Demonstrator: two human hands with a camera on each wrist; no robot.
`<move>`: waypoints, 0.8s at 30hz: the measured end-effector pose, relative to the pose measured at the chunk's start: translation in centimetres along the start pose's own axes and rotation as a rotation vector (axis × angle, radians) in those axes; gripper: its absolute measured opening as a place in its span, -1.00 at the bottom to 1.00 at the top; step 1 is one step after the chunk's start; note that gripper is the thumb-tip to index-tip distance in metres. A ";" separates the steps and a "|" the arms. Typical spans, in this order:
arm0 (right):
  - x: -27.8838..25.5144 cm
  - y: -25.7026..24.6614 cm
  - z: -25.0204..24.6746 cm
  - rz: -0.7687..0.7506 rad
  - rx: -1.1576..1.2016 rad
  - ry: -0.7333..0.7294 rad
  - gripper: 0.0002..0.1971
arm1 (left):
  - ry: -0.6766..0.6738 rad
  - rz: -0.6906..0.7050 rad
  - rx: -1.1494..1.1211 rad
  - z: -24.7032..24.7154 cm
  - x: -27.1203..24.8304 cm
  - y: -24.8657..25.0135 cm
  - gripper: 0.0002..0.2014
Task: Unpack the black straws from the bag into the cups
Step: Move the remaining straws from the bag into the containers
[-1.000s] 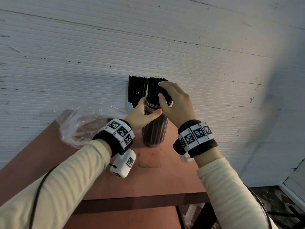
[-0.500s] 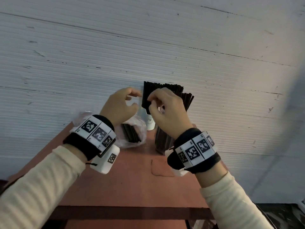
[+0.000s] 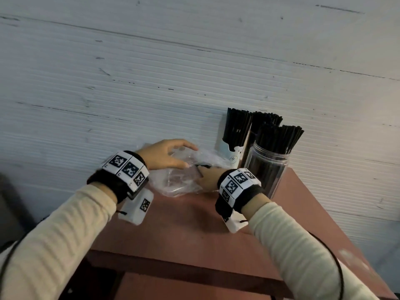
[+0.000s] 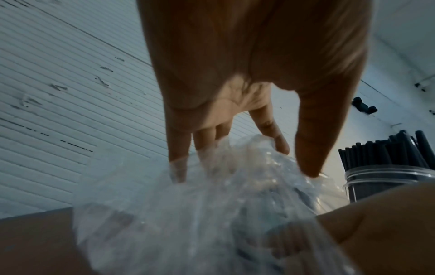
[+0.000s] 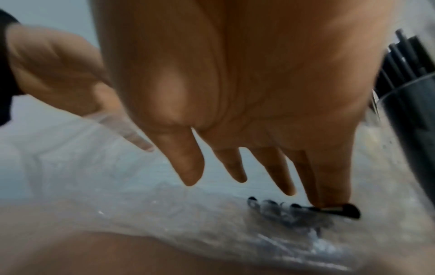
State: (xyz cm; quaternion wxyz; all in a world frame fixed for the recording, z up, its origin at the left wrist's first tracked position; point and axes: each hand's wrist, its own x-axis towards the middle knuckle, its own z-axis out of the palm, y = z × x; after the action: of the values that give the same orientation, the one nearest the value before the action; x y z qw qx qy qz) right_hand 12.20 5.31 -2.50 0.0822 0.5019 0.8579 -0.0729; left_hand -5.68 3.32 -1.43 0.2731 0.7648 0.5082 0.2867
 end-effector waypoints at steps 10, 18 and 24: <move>3.8 2.0 0.7 0.054 -0.015 0.145 -0.56 | 0.271 -0.015 -0.066 0.5 1.3 -1.6 -0.65; 4.6 2.4 1.1 -0.029 0.103 -0.012 -0.46 | 0.375 -0.023 -0.070 0.8 2.2 -2.4 -0.61; 4.9 2.4 1.3 -0.049 0.085 0.190 -0.77 | 0.433 -0.030 -0.110 0.8 2.5 -2.3 -0.53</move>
State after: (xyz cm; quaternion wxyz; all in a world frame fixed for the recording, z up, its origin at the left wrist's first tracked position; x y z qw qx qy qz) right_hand 12.05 10.42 -4.88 -0.0228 0.4884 0.8700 -0.0634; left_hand -5.75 6.31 -3.22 0.2030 0.6617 0.5501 0.4673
